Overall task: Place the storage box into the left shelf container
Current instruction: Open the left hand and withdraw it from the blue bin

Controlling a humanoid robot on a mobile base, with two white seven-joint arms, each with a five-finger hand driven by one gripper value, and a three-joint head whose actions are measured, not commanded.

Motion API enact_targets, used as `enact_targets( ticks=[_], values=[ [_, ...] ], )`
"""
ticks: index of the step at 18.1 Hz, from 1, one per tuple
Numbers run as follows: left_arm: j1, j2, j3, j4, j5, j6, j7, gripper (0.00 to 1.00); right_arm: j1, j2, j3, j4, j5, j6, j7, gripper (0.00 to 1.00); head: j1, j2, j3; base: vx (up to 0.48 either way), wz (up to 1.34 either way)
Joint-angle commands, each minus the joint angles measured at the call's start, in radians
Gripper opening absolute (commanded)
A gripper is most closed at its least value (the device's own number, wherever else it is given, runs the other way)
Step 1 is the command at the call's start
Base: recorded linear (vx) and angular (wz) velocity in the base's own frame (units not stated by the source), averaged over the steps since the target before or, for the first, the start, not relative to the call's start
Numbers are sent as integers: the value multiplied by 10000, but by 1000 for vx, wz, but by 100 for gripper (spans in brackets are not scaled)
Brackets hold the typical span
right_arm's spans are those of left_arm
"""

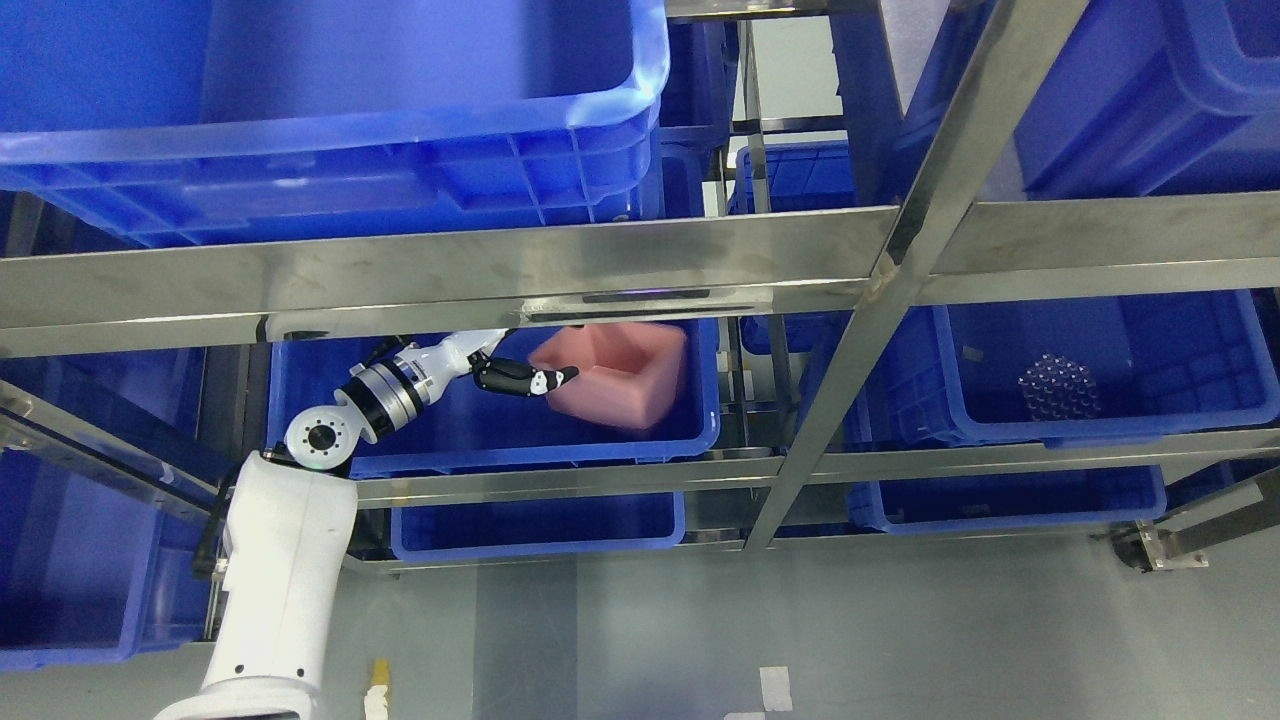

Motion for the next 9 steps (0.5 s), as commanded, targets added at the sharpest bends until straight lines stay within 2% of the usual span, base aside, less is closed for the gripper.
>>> enact_targets(
  ticks=[1, 2, 3, 5, 7, 9],
  values=[
    [-99, -527, 1215, 163, 111, -14, 72, 93, -46, -174, 1, -175, -215, 8, 4, 100, 0, 0, 0, 0, 0],
    [-84, -527, 1416, 26, 446, 1, 224, 95, -31, -174, 1, -175, -215, 8, 4, 100, 0, 0, 0, 0, 0],
    [-83, -527, 1403, -173, 1391, 1, 712, 99, -30, -174, 1, -175, -215, 8, 4, 100, 0, 0, 0, 0, 0],
    [206, -527, 702, -694, 4014, 169, 2609, 99, -31, -174, 1, -175, -215, -7, 4, 100, 0, 0, 0, 0, 0],
    [1032, -527, 224, -1704, 4392, 200, 4101, 99, -30, -174, 1, -175, -215, 8, 20, 100, 0, 0, 0, 0, 0],
    [1891, -527, -175, -2930, 4743, 276, 4520, 99, -31, -174, 1, -175, -215, -7, 4, 100, 0, 0, 0, 0, 0]
  ],
)
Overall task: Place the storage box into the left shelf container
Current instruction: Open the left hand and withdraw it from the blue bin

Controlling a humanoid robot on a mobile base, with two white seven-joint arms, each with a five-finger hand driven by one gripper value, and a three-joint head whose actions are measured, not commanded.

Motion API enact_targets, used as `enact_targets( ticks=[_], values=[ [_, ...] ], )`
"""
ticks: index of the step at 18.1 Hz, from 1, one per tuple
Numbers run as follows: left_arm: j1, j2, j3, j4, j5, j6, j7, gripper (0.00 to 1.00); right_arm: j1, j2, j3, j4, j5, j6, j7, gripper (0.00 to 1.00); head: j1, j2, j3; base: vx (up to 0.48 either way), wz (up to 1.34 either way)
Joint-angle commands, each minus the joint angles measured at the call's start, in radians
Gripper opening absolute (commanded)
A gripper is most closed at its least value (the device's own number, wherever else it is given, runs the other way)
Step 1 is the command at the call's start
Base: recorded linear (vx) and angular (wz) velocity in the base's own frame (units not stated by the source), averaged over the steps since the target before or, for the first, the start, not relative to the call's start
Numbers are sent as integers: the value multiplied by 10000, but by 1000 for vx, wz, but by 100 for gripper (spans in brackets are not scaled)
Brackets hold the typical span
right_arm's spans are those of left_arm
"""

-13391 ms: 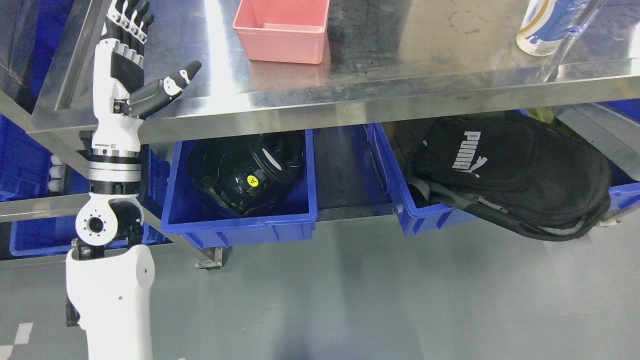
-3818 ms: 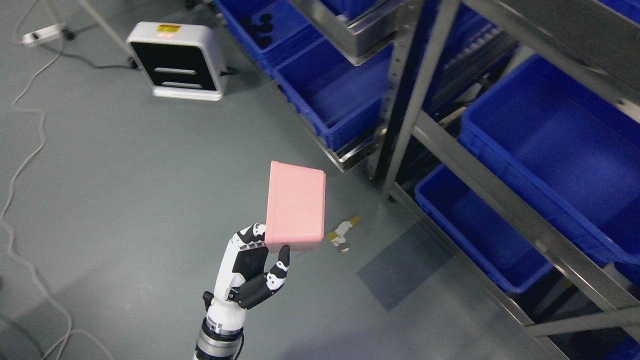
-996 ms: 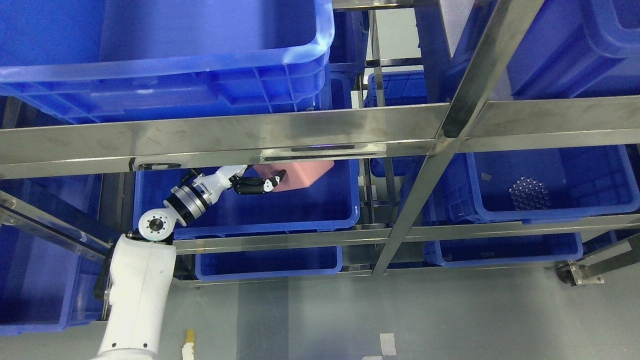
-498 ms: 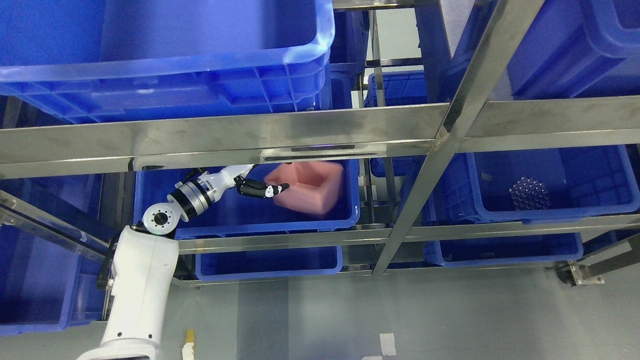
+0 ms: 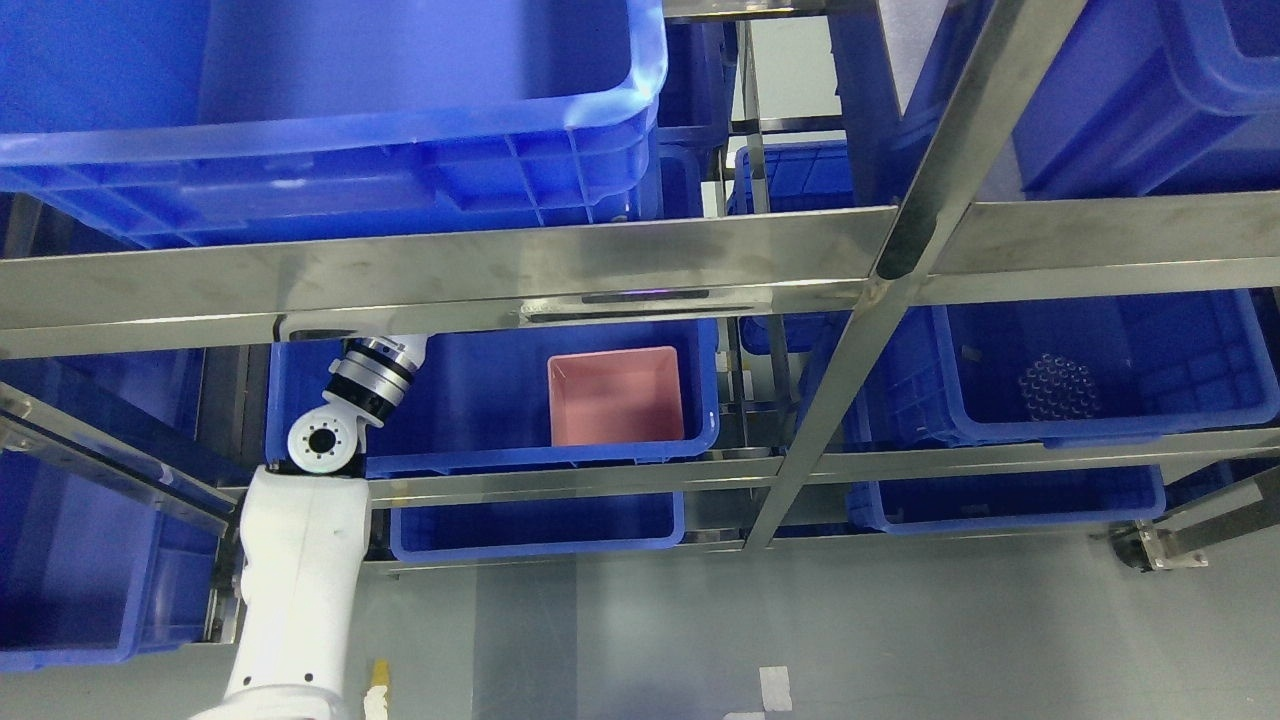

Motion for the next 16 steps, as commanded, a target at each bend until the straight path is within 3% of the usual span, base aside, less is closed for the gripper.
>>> enact_targets(
  ticks=[1, 5, 7, 16],
  values=[
    [1880, -108, -827, -3163, 2305, 555, 1038, 99, -30, -175, 0, -175, -215, 8, 11, 100, 0, 0, 0, 0, 0],
    [3201, -108, -784, -6124, 2953, 1815, 1314, 99, -31, -175, 0, -175, -215, 8, 27, 100, 0, 0, 0, 0, 0],
    [3815, -108, -661, -6955, 2953, 2124, 1360, 99, -46, -175, 0, -175, -215, 8, 11, 100, 0, -1, 0, 0, 0],
    [4738, -108, -399, -7496, 2938, 2216, 2158, 99, -30, -175, 0, -175, -215, 8, 11, 100, 0, -1, 0, 0, 0]
  ],
)
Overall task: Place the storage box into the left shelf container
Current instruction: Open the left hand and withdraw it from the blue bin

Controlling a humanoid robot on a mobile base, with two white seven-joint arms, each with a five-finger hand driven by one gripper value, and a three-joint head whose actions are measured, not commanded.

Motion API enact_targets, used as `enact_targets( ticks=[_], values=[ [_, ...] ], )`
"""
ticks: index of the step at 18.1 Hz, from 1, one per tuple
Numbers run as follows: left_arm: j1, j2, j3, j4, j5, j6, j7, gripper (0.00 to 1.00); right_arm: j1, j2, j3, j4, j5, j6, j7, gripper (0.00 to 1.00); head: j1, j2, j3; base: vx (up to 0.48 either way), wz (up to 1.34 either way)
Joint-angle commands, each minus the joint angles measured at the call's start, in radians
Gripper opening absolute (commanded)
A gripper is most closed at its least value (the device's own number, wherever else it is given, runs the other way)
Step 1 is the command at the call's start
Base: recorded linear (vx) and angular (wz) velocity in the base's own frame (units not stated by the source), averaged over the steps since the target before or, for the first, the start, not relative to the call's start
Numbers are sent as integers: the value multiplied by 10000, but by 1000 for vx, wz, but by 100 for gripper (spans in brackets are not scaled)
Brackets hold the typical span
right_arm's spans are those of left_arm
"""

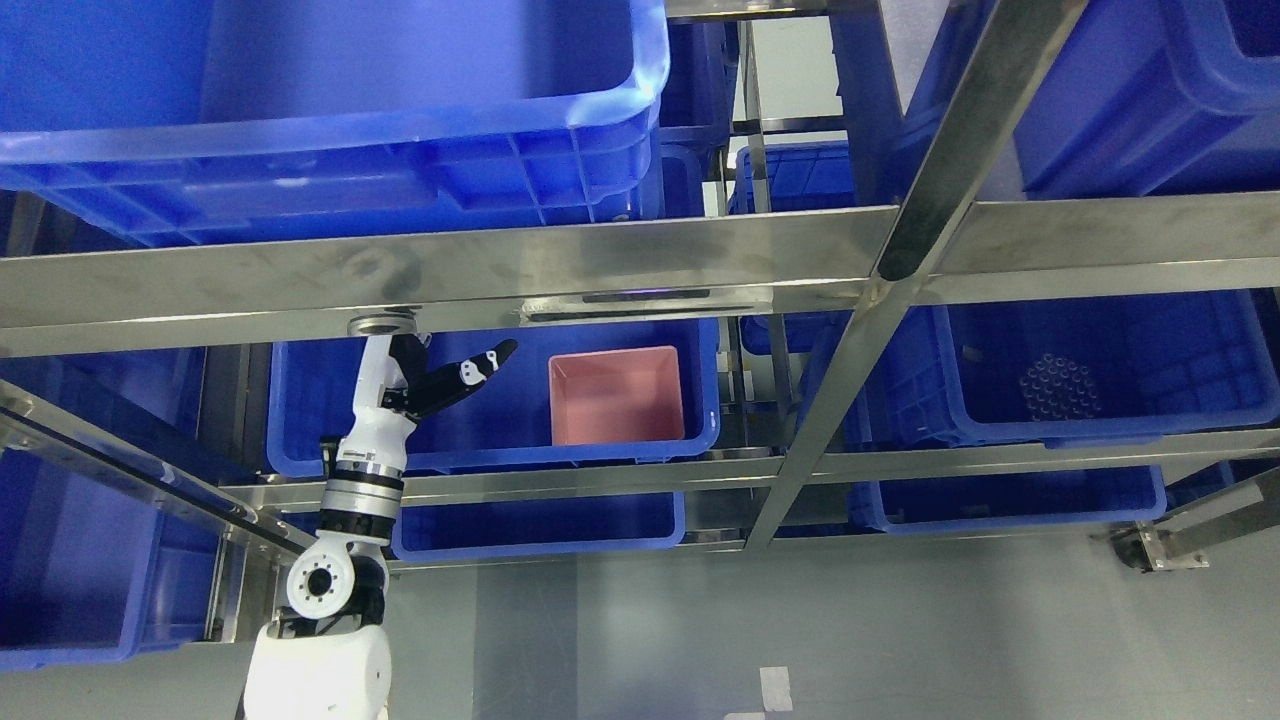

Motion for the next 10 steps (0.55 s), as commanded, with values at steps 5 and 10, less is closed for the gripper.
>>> enact_targets(
  ticks=[5, 10],
  values=[
    [842, 109, -108, -2258, 161, 376, 286, 99, -46, -174, 1, -175, -215, 78, 2, 100, 0, 0, 0, 0, 0],
    [903, 109, -108, -2242, 161, 407, 271, 99, -31, -174, 1, -175, -215, 78, 2, 100, 0, -1, 0, 0, 0]
  ],
)
